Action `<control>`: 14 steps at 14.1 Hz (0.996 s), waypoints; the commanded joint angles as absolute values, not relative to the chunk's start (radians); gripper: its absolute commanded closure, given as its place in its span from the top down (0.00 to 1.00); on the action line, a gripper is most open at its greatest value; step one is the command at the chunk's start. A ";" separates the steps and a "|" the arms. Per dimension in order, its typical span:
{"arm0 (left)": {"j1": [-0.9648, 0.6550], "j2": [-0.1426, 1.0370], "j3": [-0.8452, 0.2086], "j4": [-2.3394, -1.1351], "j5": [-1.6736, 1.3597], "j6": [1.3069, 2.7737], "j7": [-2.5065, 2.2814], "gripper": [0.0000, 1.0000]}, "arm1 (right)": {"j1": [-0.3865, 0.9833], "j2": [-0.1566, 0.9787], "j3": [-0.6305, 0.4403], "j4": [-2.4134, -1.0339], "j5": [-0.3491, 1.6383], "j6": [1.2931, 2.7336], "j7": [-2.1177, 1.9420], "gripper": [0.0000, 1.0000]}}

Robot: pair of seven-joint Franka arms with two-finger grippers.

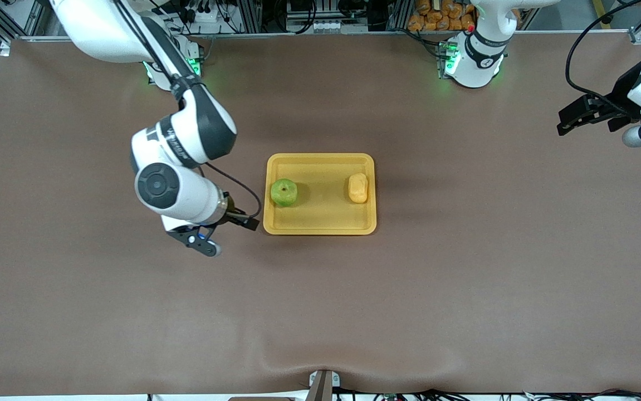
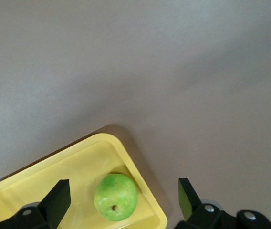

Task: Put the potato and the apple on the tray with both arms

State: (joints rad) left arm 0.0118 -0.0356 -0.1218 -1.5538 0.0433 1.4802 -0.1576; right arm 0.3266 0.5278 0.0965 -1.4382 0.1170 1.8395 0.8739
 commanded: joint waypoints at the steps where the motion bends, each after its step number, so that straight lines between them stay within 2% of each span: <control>1: 0.012 -0.069 -0.118 -1.575 0.035 1.462 -0.127 1.00 | 0.252 0.500 0.110 -1.413 0.118 1.772 0.873 1.00; 8: 0.012 -0.092 -0.115 -1.577 0.044 1.445 -0.115 1.00 | 0.126 0.453 0.124 -1.410 0.124 1.715 0.836 1.00; 14: 0.012 -0.094 -0.115 -1.585 0.044 1.443 -0.117 1.00 | 0.037 0.443 0.149 -1.301 0.088 1.585 0.655 1.00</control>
State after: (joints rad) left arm 0.0119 -0.0656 -0.1189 -1.5596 0.0433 1.4481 -0.1388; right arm 0.0725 0.4513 0.1175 -1.3316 0.1118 1.6231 0.7030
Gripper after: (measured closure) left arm 0.000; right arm 0.000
